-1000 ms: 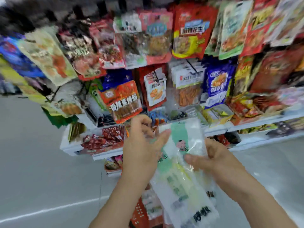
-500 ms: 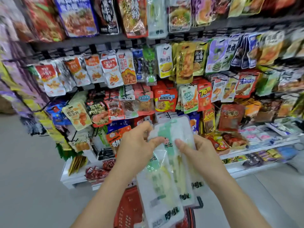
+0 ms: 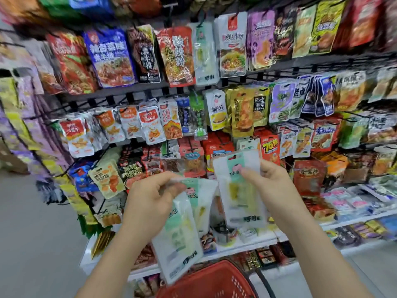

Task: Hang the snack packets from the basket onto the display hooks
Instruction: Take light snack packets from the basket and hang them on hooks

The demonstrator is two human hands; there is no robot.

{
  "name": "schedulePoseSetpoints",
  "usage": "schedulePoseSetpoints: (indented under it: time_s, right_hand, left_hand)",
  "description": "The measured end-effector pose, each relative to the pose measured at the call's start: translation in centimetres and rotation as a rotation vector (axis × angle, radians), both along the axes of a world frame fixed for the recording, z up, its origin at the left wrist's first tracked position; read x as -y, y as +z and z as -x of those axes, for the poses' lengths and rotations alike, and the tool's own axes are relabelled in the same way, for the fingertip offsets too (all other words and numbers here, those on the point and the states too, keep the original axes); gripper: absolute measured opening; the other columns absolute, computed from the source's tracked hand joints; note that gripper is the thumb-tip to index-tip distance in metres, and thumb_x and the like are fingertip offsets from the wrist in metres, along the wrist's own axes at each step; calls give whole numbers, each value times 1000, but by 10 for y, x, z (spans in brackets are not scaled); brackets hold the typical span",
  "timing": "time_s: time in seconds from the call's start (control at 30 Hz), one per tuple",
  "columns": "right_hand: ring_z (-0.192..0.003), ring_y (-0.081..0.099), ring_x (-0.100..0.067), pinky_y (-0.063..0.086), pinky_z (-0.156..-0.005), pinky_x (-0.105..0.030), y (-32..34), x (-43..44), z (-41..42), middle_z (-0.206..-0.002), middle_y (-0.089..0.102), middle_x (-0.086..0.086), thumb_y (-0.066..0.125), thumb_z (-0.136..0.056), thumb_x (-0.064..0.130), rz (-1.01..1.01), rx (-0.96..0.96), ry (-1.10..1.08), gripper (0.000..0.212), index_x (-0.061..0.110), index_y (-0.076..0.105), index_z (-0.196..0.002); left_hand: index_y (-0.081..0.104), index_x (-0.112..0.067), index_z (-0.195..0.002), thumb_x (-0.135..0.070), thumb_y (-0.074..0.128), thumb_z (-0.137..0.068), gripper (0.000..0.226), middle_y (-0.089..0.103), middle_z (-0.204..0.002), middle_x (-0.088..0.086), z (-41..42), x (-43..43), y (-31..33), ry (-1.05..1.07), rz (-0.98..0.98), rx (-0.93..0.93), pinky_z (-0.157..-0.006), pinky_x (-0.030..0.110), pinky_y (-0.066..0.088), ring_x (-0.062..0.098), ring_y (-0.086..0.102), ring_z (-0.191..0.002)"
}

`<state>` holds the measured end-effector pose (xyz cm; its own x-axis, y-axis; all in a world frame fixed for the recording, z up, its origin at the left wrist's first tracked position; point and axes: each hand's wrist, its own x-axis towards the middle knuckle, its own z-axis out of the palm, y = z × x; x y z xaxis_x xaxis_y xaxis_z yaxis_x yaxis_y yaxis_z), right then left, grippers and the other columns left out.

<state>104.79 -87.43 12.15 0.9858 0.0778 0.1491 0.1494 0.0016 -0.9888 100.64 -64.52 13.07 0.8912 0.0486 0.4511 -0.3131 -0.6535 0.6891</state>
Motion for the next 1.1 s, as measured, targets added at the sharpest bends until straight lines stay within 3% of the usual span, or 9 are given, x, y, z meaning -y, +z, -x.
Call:
schedulePoseSetpoints:
  time_s: [0.13,0.23,0.3,0.4,0.47,0.67,0.87,1.0,1.1]
  right_hand:
    - [-61,58,14,43,-57,-11,21,-13,-20,-59,63,26,54,-97,30,246,59,73,28,24,72,-77]
    - [-105,66,-19,48,-97,-49,40,-17,-32,-97,76,5,58,-90,46,397,25,214,28,27,78,-89]
    - [-105,66,-25,43,-105,-51,51,-16,-42,-98,76,-4,59,-85,53,479,27,266,31,30,78,-96]
    - [-55,61,-5,56,-72,-33,66,-16,-65,-73,72,-1,61,-92,27,354,51,271,20,20,78,-98]
    - [-64,56,-15,50,-49,-24,75,-18,-81,-89,65,-24,62,-91,19,168,4,269,19,13,77,-100]
    - [-57,68,-11,54,-45,-23,106,-12,-129,-73,73,-3,55,-94,8,-178,4,317,16,4,69,-90]
    - [-48,60,-9,44,-36,-19,145,6,-193,-75,70,-3,60,-93,10,-165,266,203,11,13,70,-96]
    - [-42,35,-15,30,-40,-17,177,11,-245,-60,48,-20,62,-92,9,15,588,90,30,29,60,-114]
    - [-36,35,-10,31,-38,-17,199,3,-276,-67,62,-2,58,-93,3,22,719,138,25,25,68,-88]
  left_hand:
    - [69,-28,-78,-11,65,-88,20,59,-56,-14,-18,-8,17,-72,4,44,-43,12,28,5,44,-44]
    - [66,-26,-76,-15,65,-88,17,61,-64,-19,-39,-10,22,-102,18,59,-48,16,35,4,50,-50]
    - [63,-24,-74,-16,64,-89,17,62,-69,-16,-52,-10,25,-119,21,63,-54,22,38,5,51,-55]
    - [62,-21,-77,-18,63,-91,14,60,-70,-12,-69,-7,34,-146,3,100,-56,25,39,6,51,-58]
    - [65,-17,-81,-17,62,-91,11,61,-66,-20,-82,-2,43,-152,0,120,-53,19,36,1,51,-56]
    - [70,-11,-79,-16,69,-87,9,66,-67,-2,-128,21,68,-101,44,230,-59,33,43,17,53,-61]
    - [67,-42,-94,-10,72,-83,34,68,-74,-3,-182,56,107,-93,160,291,-54,30,44,13,54,-57]
    - [60,-42,-122,-10,72,-83,51,47,-54,-7,-222,71,139,-52,134,326,-47,21,33,5,32,-47]
    - [56,-35,-128,-5,69,-85,54,19,-60,-20,-244,75,162,1,88,350,-47,29,33,-3,16,-60]
